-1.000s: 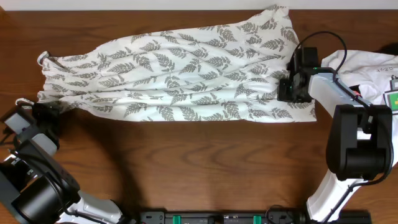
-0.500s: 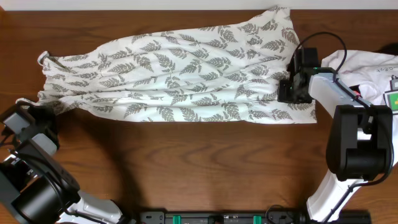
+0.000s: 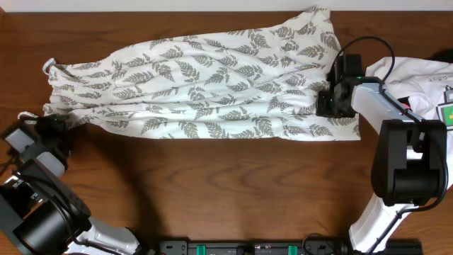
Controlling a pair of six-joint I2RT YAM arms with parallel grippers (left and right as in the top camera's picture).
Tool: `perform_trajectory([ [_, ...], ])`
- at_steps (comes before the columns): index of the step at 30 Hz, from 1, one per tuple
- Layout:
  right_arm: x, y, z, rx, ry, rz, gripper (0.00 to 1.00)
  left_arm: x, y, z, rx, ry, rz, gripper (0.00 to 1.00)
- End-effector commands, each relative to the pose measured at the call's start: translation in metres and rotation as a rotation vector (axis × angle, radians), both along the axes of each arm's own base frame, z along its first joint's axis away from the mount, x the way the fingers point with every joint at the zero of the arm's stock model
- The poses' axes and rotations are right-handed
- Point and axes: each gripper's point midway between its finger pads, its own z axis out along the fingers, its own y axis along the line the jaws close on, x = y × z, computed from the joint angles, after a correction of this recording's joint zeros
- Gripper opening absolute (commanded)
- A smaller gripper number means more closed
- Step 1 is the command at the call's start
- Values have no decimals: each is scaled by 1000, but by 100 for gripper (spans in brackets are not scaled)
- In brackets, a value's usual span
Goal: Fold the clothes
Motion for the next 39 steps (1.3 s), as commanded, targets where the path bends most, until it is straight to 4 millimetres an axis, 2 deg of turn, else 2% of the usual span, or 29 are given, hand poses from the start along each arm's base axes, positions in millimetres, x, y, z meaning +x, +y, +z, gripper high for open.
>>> perform_trajectory([
  [1, -48, -12, -46, -35, 190, -32, 1, -2, 9, -1, 2, 7, 61, 79],
  [3, -48, -12, -46, -36, 190, -32, 1, -6, 14, -2, 21, 25, 87, 78],
  [4, -48, -12, -46, -35, 190, -32, 1, -8, 17, -2, 31, 34, 101, 73],
  [8, -48, -12, -46, -35, 191, -32, 1, -10, 22, -1, 51, 42, 124, 44],
  [10, -48, -12, -46, -35, 192, -32, 1, -10, 22, -1, 53, 43, 125, 33],
  [13, -50, -12, -46, -35, 199, -32, 1, -10, 22, -1, 52, 43, 125, 6],
  [18, -52, -12, -46, -36, 208, -31, 1, -4, 19, 3, 46, 11, 97, 6],
  [22, -52, -12, -46, -36, 207, -31, 1, 13, 15, 23, 58, -85, 34, 6],
  [27, -52, -12, -46, -36, 206, -31, 1, 20, 15, 52, 96, -139, 13, 6],
  [30, -50, -12, -46, -36, 201, -31, 1, 18, 11, 59, 89, -143, 5, 6],
  [31, -50, -12, -46, -36, 201, -32, 1, 15, 8, 55, 70, -126, 7, 10],
  [32, -50, -12, -46, -36, 201, -31, 1, 13, 6, 51, 54, -110, 7, 25],
  [33, -50, -12, -46, -36, 201, -32, 1, 11, 4, 46, 37, -92, 9, 35],
  [37, -51, -12, -46, -36, 204, -31, 1, -6, -4, 21, -70, -5, 81, 49],
  [39, -51, -12, -46, -36, 205, -31, 1, -9, -3, 14, -77, 14, 99, 50],
])
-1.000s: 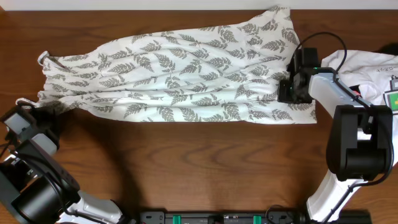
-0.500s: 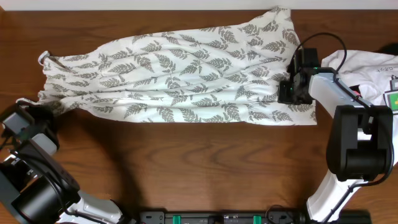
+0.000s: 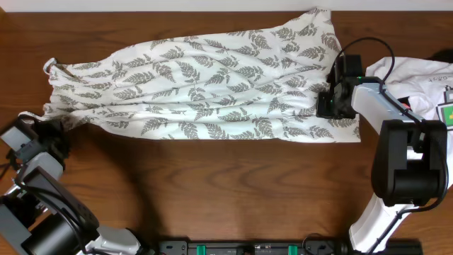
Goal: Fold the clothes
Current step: 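Lift and gather the garment's left end with the left gripper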
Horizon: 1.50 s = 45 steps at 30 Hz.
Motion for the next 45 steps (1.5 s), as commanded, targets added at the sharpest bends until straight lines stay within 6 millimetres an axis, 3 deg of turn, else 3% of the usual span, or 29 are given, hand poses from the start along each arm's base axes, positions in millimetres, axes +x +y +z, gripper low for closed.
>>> perform_trajectory([
  [1, -46, -12, -46, -34, 185, -31, 1, -3, 7, -6, -10, 21, 58, 50],
  [6, -46, -12, -46, -34, 185, -31, 1, 3, 18, -11, 24, 3, 82, 54],
  [13, -47, -12, -46, -34, 190, -31, 1, 7, 18, -40, -21, 7, 96, 54],
  [15, -48, -12, -46, -34, 194, -30, 1, 8, 17, -40, -25, 2, 89, 47],
  [16, -49, -12, -46, -34, 196, -31, 1, 10, 17, -38, -22, -8, 81, 38],
  [18, -49, -12, -46, -34, 196, -31, 1, 20, 15, -29, -15, -57, 38, 9],
  [19, -49, -12, -46, -34, 196, -31, 1, 24, 15, -24, -16, -80, 22, 6],
  [26, -49, -12, -46, -34, 196, -31, 1, 46, 16, 30, 46, -196, -43, 6],
  [31, -48, -12, -46, -34, 194, -31, 1, 41, 38, 67, 178, -207, 45, 6],
  [37, -48, -12, -46, -34, 193, -31, 1, 37, 51, 71, 355, -91, 100, 6],
  [41, -48, -12, -46, -34, 193, -31, 1, 56, 40, 73, 471, -58, 41, 6],
  [45, -49, -12, -46, -34, 196, -31, 1, 71, 31, 61, 496, -38, 37, 6],
])
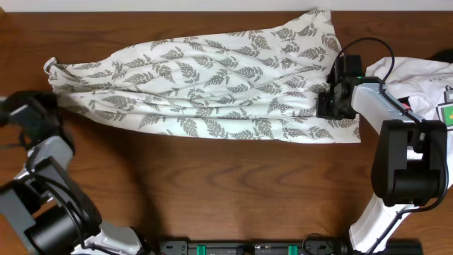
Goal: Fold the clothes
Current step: 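Lift and gather the garment's left end with the left gripper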
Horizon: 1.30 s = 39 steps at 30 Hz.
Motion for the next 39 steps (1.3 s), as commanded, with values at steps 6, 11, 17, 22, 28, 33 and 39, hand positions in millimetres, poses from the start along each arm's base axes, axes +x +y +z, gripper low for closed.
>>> perform_trajectory([
  [6, -47, -12, -45, -33, 188, -31, 1, 24, 11, -31, 132, 158, -11, 6],
  [11, -47, -12, -45, -33, 188, -31, 1, 26, 21, -48, 154, 234, -2, 6],
  [17, -48, -12, -45, -33, 192, -31, 1, 27, 26, -66, 201, 345, -43, 6],
  [22, -46, -12, -45, -32, 183, -43, 1, 22, 22, -84, 187, 406, -68, 6],
  [28, -44, -12, -45, -30, 176, -49, 1, 17, 19, -97, 206, 476, -115, 50],
  [33, -44, -12, -45, -30, 176, -49, 1, 29, 11, -93, 246, 475, -218, 64],
  [39, -45, -12, -45, -31, 179, -49, 1, 37, 13, -59, 298, 424, -227, 70],
])
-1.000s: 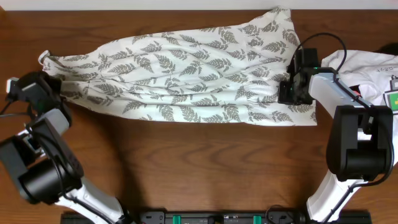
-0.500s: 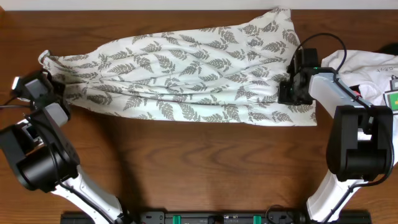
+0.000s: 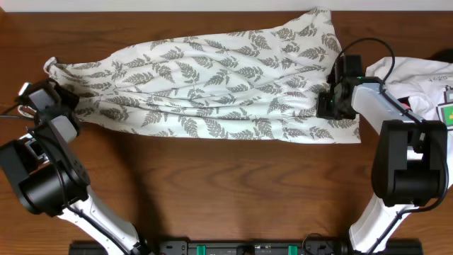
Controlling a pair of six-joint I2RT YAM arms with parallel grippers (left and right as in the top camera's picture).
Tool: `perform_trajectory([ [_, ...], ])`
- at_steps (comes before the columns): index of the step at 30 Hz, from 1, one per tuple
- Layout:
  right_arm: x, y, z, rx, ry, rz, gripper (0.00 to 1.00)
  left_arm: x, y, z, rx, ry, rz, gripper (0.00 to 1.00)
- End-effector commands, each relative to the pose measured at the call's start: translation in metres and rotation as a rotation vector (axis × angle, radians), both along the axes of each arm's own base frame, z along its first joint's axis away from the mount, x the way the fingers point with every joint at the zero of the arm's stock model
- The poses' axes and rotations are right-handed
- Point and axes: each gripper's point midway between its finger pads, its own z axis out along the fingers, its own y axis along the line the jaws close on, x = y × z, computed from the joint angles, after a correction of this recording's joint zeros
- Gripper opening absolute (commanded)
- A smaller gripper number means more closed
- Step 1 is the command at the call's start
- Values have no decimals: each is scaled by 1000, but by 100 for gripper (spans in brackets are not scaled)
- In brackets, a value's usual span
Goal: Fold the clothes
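Observation:
A long white garment with a grey fern print (image 3: 205, 92) lies spread across the far half of the wooden table (image 3: 226, 184), narrow end to the left. My left gripper (image 3: 64, 101) is at the narrow end, shut on its lower left corner, which is gathered up against the upper edge. My right gripper (image 3: 328, 106) rests on the wide right hem and appears shut on the cloth there; its fingertips are hidden under the wrist.
A heap of white clothing (image 3: 417, 74) with a green and yellow tag (image 3: 446, 112) lies at the far right, behind my right arm. The table's back edge runs just beyond the garment's top right corner.
My left gripper has moved up and slightly right with the garment's lower left corner. The cloth's left end is narrower. The right gripper has not moved.
My left gripper was at the garment's lower left corner, near the table's left edge. At each later moment it stood farther back with the corner, so the lower left edge has drawn in toward the upper edge. The right gripper stayed on the right hem throughout.

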Motion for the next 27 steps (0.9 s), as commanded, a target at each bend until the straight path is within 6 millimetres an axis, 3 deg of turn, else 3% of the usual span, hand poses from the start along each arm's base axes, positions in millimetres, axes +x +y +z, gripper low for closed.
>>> perform_trajectory([
  [1, -44, -12, -45, -31, 178, -37, 1, 11, 3, 39, 64, -49, -44, 70],
  [6, -45, -12, -45, -31, 179, -37, 1, 1, -3, 74, 83, -36, -61, 70],
  [10, -45, -12, -45, -31, 180, -37, 1, -13, -20, 75, 45, 46, -87, 64],
  [18, -46, -12, -45, -32, 186, -37, 1, -18, -58, 26, -47, 203, -191, 63],
  [27, -59, -14, -45, -42, 236, -52, 1, -32, -69, -35, -135, 337, -201, 63],
])
